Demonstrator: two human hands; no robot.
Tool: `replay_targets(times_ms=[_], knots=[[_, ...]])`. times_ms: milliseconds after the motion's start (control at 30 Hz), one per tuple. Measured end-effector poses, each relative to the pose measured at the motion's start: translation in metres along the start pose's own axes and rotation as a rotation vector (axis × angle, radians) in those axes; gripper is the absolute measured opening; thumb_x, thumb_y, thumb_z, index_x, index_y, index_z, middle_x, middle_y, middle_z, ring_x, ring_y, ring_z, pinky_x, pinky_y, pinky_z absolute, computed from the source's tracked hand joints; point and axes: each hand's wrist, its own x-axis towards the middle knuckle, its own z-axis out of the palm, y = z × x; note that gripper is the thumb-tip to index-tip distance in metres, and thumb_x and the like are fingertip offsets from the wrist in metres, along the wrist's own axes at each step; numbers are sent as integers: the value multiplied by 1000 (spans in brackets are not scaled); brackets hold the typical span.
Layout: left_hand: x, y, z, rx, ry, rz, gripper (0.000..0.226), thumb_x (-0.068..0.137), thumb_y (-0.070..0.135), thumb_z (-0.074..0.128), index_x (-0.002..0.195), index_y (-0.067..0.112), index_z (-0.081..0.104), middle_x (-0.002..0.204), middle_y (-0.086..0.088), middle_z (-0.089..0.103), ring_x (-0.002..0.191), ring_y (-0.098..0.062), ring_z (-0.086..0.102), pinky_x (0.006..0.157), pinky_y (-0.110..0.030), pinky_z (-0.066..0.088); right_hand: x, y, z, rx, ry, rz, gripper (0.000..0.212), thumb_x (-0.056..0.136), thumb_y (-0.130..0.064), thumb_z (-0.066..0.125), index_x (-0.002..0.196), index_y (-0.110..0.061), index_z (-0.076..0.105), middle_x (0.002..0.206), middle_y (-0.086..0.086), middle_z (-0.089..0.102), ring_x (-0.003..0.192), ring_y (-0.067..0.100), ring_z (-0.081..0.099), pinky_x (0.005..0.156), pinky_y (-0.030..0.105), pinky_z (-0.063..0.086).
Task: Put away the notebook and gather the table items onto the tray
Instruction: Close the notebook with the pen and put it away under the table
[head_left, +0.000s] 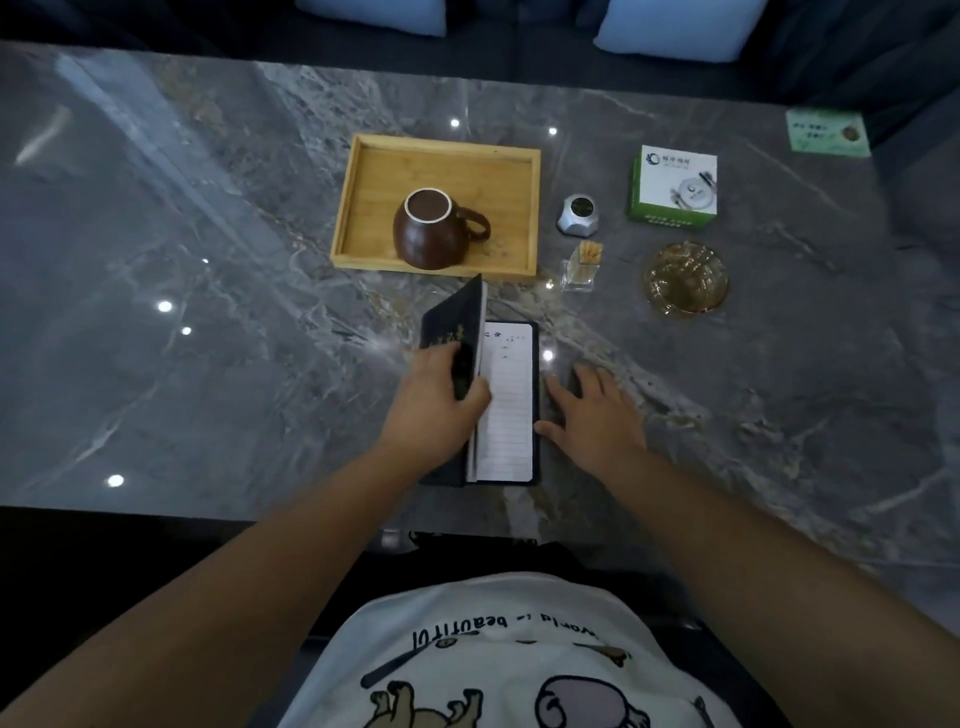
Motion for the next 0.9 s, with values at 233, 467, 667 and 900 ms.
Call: replay_targets(times_ms=[233,467,667,900], knots=[[10,9,52,306,-52,3,72,92,50,41,149,13,16,159,-11,13,145,-25,7,117,-47,11,-4,6,-3,-1,11,-50,74,86,-68,40,148,-38,16,156,7,14,143,34,9,113,51,21],[9,-15,67,503,-134,87,71,92,63,17,150,24,5,161,-2,-3,145,-20,-9,115,-54,2,-5,12,-4,4,15,-95,75,86,-68,40,149,-40,12,157,8,12,143,34,8,112,49,20],[13,-32,69,753,-179,196,69,92,58,20,149,23,4,161,-5,-1,145,-26,-7,113,-57,5,-5,15,-3,5,15,-112,77,84,-68,42,149,-39,13,157,7,12,142,34,9,112,48,19],[12,-46,79,948,-186,237,70,92,58,1,149,18,-8,159,-9,-12,142,-29,-23,112,-58,-10,-5,16,-3,-20,-2,-115,75,87,-70,35,150,-38,10,160,6,8,144,34,6,114,48,17]])
